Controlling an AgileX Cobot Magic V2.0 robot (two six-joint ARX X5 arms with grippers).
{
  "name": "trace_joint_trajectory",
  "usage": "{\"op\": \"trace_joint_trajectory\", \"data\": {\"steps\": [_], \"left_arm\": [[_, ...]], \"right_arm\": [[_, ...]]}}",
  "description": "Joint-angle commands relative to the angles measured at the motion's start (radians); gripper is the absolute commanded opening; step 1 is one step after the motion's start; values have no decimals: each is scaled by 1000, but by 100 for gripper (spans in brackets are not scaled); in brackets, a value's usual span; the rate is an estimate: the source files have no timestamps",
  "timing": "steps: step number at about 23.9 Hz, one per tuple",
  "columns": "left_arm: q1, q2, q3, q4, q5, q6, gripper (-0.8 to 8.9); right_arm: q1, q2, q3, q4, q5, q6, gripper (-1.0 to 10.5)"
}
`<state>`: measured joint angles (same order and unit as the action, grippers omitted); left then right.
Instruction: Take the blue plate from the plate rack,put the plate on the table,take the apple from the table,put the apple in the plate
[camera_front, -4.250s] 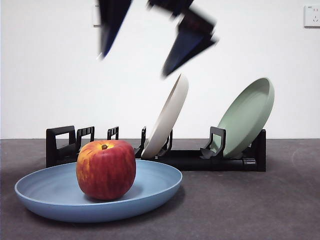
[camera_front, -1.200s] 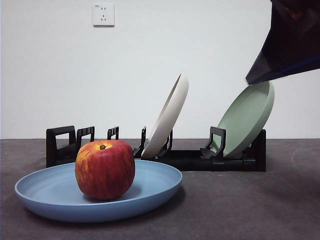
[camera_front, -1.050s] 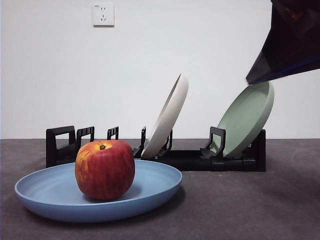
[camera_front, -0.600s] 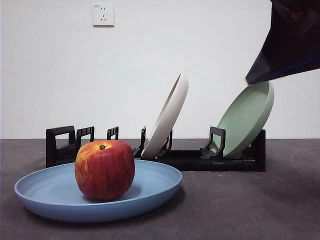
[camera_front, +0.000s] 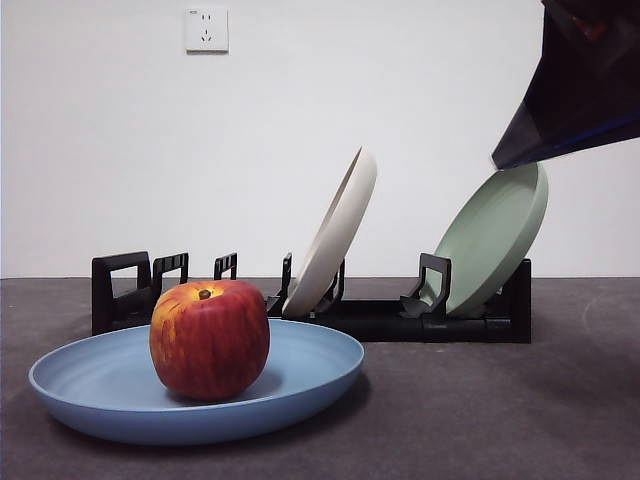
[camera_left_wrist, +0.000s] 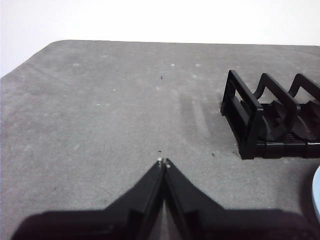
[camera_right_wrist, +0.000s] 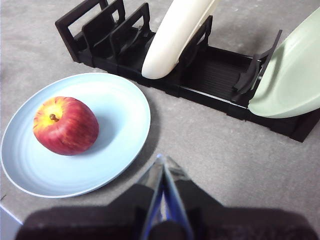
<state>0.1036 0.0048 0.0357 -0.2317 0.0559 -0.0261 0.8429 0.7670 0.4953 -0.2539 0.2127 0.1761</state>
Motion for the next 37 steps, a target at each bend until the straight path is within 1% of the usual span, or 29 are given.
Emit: {"op": "trace_joint_trajectory", "data": {"steps": [1,4,5,7,8,11,16,17,19,22,24,27,34,37], "left_arm": [[3,-3,-16,8,-1,0,-1],[3,-3,-16,8,-1,0,-1],[3,-3,-16,8,-1,0,-1],[3,-3,-16,8,-1,0,-1],[3,-3,-16,8,-1,0,-1],[3,-3,-16,8,-1,0,-1],[3,-3,-16,8,-1,0,-1],[3,-3,-16,7,-1,0,-1],[3,-3,-16,8,-1,0,-1],[3,-3,-16,8,-1,0,-1],[3,-3,-16,8,-1,0,-1],[3,-3,-16,8,-1,0,-1],[3,-3,-16,8,-1,0,-1],[3,-3,-16,8,-1,0,-1]], "right_arm": [[1,-2,-3,6,3,10,1],[1,-3,-3,4,3,-6,1],[1,-7,-3,2,4,-35,1],[-23,-47,-3,-42,7,-152,1],[-52,-73,-3,-58,6,-187,1],[-197,-186,-6,-97,-4,-192,1],[-496,-420,-67,-81,-7,-192,1],[-545,-460,-87,-70,-30,-192,1],[-624,-537,-148,-19,-105,-193,1],[-698,-627,-254,68,-209,-193,1],[-716,-665,-312,117,-241,-193,1],[-723,-711,-387,161,-240,-185,1],[-722,-766,-490,165,-241,-121,1],[-722,-766,-490,127,-241,-113,1]]}}
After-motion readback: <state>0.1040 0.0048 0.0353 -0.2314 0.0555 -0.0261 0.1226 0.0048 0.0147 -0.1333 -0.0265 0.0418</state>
